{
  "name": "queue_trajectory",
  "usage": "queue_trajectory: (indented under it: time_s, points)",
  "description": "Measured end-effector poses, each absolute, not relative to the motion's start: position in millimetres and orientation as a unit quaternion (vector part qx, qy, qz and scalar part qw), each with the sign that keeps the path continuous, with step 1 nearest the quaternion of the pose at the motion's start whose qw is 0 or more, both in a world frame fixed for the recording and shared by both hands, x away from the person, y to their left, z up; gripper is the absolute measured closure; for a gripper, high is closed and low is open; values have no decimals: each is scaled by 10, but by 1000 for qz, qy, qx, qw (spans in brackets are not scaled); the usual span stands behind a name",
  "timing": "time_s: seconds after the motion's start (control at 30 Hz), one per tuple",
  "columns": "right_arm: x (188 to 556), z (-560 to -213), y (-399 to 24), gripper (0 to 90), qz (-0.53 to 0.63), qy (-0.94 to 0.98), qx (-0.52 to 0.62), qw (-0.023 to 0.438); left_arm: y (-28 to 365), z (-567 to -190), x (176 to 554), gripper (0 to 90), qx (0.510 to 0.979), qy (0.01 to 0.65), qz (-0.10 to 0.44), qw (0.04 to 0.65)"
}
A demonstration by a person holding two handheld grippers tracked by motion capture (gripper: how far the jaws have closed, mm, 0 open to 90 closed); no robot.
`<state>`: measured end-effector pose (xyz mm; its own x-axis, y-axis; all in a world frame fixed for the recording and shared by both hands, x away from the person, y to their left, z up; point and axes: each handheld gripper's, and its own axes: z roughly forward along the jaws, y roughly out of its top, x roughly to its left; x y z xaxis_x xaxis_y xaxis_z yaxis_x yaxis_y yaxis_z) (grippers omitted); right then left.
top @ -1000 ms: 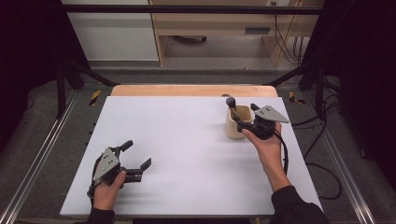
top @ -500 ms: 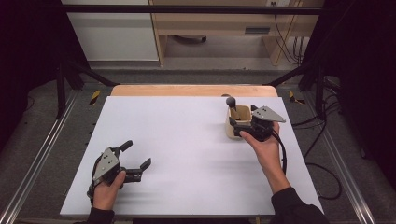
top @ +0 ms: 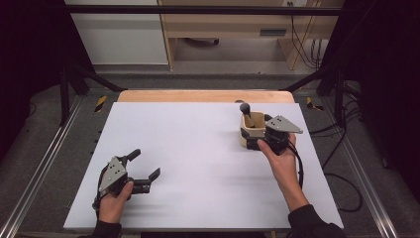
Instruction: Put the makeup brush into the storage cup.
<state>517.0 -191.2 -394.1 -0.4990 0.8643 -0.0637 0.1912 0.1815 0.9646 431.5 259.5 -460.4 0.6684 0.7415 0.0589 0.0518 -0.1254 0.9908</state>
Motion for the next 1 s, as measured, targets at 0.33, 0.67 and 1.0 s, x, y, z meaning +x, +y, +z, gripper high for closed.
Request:
queue_trajectory:
  time_s: [0.33,0.67,1.0]
  points:
    - [5076,-3911,-1921,32,524,693,380,316,2577,-4610,4314,22,694,287,288,593]
    - [5009,-3888,-1920,26,529,695,378,307,2565,-4611,4310,21,696,286,289,592]
    - [4952,-3909,-1921,27,525,701,377,301,2571,-4612,4310,21,696,286,289,591]
